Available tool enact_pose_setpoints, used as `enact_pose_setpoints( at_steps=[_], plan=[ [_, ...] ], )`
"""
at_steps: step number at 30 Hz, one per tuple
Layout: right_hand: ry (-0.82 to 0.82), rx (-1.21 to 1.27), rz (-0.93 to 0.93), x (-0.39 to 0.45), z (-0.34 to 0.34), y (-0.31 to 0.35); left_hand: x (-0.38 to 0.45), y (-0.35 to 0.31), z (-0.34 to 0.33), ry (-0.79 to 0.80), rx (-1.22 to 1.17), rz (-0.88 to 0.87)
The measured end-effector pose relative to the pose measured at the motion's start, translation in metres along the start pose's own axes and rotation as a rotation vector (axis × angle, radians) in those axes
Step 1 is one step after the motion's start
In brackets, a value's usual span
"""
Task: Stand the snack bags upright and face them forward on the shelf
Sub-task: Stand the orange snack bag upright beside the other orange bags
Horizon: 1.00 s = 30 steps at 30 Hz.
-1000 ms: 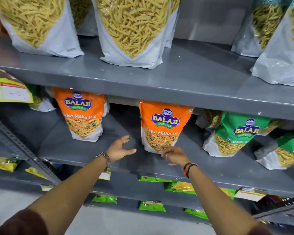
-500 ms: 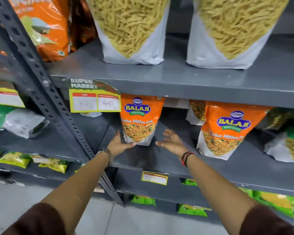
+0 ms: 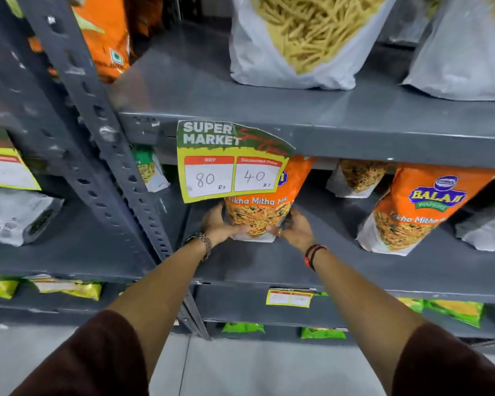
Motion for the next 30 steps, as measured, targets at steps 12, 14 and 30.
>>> enact_pose_setpoints(
  at_steps=[12,14,30],
  plan=[
    [0.021,-0.025,-0.004,-0.015,-0.004,-0.012,-0.021,0.004,-0.004,0.016,-0.071,-0.005],
    [0.010,-0.079,0.033,-0.017,0.000,-0.013,-0.024,0.010,-0.006,0.005,-0.033,0.016],
    [-0.546,-0.271,0.074,-0.105,0.247,-0.143,-0.100,-0.019,-0.153,-0.156,-0.211,-0.003]
  ],
)
Point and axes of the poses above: each hand's wrist, its own x-axis towards the middle knuckle, its own z-axis out of the back of the hand, y = z × x, the point moved 7 cm from there along x, towards the middle knuckle, and after that the axes turned 7 degrees about -x, right-handed, at the moved point
